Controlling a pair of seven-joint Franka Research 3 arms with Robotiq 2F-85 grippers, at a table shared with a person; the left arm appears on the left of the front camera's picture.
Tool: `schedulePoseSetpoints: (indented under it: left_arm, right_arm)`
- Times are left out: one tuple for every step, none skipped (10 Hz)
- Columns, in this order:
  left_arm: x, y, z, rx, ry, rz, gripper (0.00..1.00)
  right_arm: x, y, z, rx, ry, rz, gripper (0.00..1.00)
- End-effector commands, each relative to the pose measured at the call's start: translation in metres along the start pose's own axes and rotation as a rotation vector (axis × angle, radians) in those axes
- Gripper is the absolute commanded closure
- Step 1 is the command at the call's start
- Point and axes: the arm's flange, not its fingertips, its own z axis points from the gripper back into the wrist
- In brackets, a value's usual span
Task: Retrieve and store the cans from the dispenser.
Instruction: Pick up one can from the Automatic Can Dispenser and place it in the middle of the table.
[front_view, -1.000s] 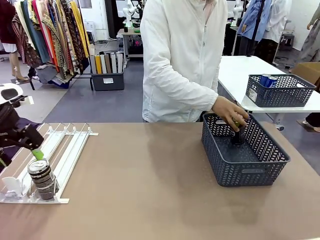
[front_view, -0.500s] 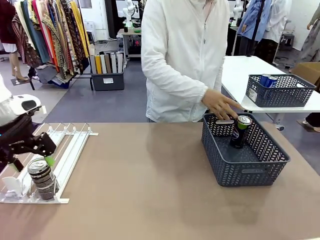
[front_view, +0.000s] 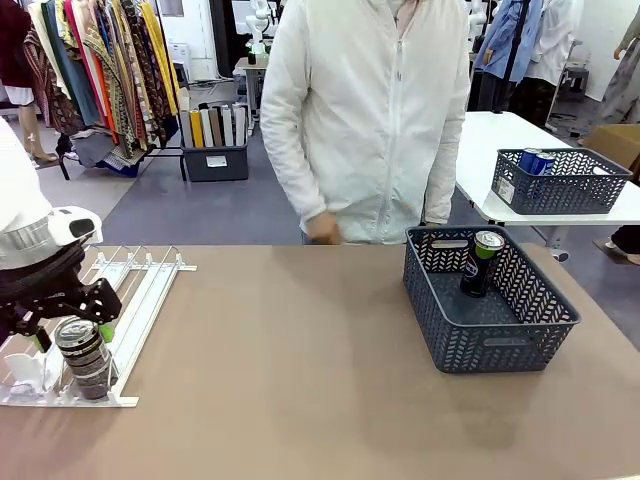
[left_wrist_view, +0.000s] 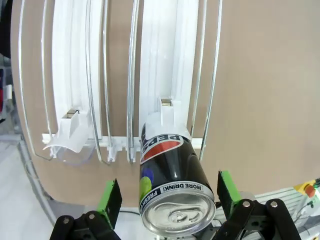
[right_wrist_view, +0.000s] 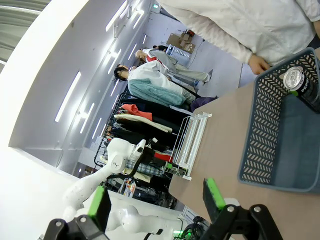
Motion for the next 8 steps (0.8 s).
schedulePoseSetpoints:
  left_arm:
    - [-0.0076,-0.0036,-0.0056,0.029,-0.007,0.014,0.00]
    - [-0.0070,-0.0039,-0.0063,0.034,-0.007,0.012,0.00]
    - [-0.0080,-0.0036,-0.0063,0.032,-0.005,0.012,0.00]
    - [-0.0088,-0.0039,-0.0065,0.031,0.001,0.010,0.00]
    - [-0.0083,-0.0041,-0.0067,0.035,0.000,0.011,0.00]
    - [-0.0086,-0.0047,-0.0062,0.035,-0.006,0.008,0.42]
    - [-0.0092,-0.0051,-0.0064,0.036,-0.008,0.004,1.00]
    - [-0.0091,-0.0050,-0.0069,0.036,-0.006,0.005,1.00]
  right_arm:
    - [0.0037,0.0038,-0.0027,0.020,-0.021,0.008,0.00]
    - [0.0037,0.0038,-0.0027,0.020,-0.021,0.008,0.00]
    - [0.0037,0.0038,-0.0027,0.020,-0.021,0.008,0.00]
    - [0.0037,0.0038,-0.0027,0.020,-0.021,0.008,0.00]
    - [0.0037,0.0038,-0.0027,0.020,-0.021,0.008,0.00]
    - [0.0037,0.0038,-0.0027,0.020,-0.021,0.008,0.00]
    - [0.0037,0.0038,-0.0027,0.020,-0.021,0.008,0.00]
    - [0.0037,0.0038,-0.0027,0.020,-0.021,0.008,0.00]
